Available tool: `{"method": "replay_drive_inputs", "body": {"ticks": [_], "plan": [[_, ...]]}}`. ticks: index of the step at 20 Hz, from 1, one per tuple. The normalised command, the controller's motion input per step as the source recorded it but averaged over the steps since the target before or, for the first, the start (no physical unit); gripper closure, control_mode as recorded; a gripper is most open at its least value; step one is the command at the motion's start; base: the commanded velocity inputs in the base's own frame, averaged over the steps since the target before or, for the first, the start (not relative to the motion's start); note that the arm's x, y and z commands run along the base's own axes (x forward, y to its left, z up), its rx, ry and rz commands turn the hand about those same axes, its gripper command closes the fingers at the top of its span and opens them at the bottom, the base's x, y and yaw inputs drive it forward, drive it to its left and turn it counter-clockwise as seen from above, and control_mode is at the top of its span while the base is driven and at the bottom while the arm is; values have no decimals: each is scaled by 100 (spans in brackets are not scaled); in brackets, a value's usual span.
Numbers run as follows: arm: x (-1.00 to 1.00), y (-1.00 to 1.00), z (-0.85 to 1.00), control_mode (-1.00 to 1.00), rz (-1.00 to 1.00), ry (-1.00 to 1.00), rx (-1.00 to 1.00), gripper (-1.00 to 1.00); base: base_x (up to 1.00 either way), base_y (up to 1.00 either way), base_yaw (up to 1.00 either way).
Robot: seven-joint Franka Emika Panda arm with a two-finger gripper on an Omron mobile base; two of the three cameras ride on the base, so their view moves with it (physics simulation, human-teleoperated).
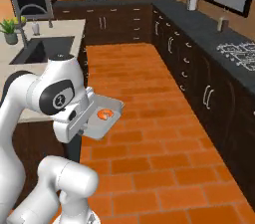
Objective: Take the meat container that has the shrimp and place it on the second highest rack of the freezer. Then take the vegetable container that has the bell pepper and carrot and place it on the highest rack of the freezer.
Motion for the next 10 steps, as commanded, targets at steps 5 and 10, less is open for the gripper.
{"method": "replay_drive_inputs", "body": {"ticks": [5, 10], "plan": [[0, 0, 0, 100, 0, 0, 0, 100, -15, 0, 100], [0, 0, 0, 100, 0, 0, 0, 100, -17, 0, 100]]}}
